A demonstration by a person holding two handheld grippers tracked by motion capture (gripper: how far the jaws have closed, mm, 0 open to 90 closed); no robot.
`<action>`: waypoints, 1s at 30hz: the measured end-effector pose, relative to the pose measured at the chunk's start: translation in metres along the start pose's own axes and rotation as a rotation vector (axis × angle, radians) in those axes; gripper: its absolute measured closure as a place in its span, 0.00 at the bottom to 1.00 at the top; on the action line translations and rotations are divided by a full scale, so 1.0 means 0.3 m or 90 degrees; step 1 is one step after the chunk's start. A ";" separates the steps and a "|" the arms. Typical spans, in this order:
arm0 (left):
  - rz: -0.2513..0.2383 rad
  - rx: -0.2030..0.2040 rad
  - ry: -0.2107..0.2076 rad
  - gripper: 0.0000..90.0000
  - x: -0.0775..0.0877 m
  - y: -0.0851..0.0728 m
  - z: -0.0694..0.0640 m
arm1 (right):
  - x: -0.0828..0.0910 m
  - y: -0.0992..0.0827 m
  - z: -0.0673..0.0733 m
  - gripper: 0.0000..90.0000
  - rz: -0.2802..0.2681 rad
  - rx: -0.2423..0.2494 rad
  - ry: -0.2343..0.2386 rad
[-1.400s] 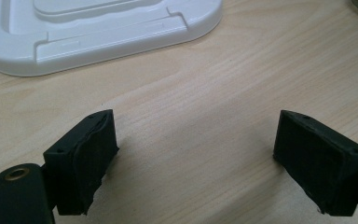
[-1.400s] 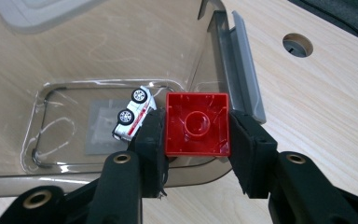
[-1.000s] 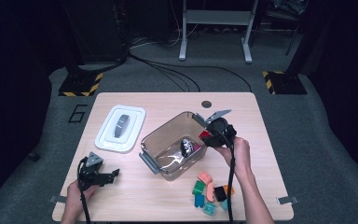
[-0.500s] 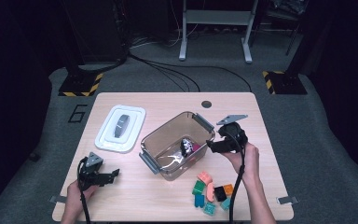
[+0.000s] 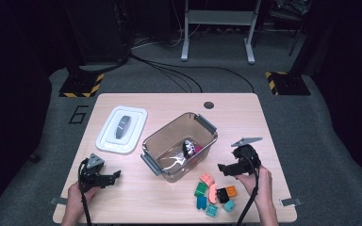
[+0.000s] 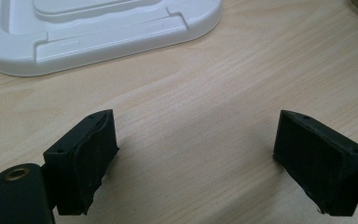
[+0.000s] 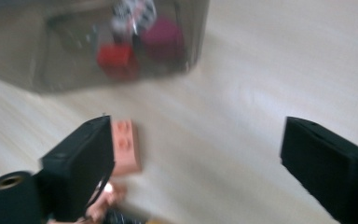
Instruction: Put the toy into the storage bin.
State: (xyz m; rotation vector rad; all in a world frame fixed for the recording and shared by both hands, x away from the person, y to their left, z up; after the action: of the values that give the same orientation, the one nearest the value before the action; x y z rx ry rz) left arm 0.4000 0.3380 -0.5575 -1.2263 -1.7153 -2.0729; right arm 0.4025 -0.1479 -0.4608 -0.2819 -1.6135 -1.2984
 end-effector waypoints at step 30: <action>0.001 -0.004 0.001 0.14 0.000 0.000 0.002 | -0.061 -0.249 -0.087 0.46 0.024 -0.075 -0.031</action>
State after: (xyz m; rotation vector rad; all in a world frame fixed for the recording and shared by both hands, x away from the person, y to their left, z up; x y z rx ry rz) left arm 0.4003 0.3384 -0.5574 -1.2273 -1.7091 -2.0792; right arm 0.3733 -0.1923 -0.5225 -0.4174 -1.5679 -1.3696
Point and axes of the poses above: each handheld gripper's, and its own axes: x roughly backward along the jaws, y roughly out of its top, z roughly to its left, the point moved 4 cm from there along -x, roughly forward along the jaws, and after that the axes turned 1 degree about z, right-handed, at the moved point
